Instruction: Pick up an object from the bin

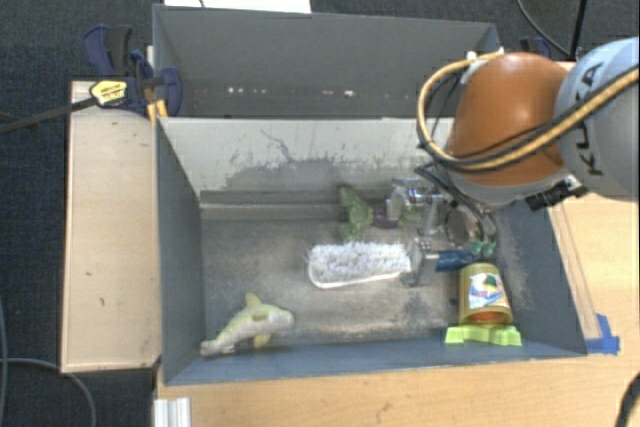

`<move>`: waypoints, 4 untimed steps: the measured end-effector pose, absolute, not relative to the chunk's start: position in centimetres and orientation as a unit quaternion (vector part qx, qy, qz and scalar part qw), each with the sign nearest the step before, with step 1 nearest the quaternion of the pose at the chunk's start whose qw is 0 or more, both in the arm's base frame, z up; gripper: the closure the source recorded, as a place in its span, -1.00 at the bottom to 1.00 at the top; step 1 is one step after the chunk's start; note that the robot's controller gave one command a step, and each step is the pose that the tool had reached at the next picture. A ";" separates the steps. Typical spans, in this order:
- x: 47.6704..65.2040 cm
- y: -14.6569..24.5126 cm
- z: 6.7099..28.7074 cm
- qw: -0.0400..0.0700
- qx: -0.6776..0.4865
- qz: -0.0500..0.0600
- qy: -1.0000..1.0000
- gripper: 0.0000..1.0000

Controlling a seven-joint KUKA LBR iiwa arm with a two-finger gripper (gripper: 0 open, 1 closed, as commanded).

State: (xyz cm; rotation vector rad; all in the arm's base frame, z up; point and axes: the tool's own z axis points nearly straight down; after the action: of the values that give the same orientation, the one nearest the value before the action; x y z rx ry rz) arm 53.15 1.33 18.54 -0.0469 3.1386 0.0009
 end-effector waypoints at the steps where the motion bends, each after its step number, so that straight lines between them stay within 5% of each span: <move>1: 54.0 3.1 14.7 0.006 -0.036 0.000 0.999 -1.00; 2: 53.8 6.9 10.6 0.000 -0.028 0.000 1.000 -1.00; 3: 51.2 6.4 7.3 0.001 0.003 0.001 1.000 1.00; 4: 51.2 6.4 7.3 0.001 0.003 0.001 1.000 1.00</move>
Offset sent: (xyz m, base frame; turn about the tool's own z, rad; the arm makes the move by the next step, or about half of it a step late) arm 0.0062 0.0691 -0.0885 -0.0129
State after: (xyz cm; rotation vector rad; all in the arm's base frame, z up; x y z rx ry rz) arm 51.24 6.38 7.31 0.0088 3.1399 0.0018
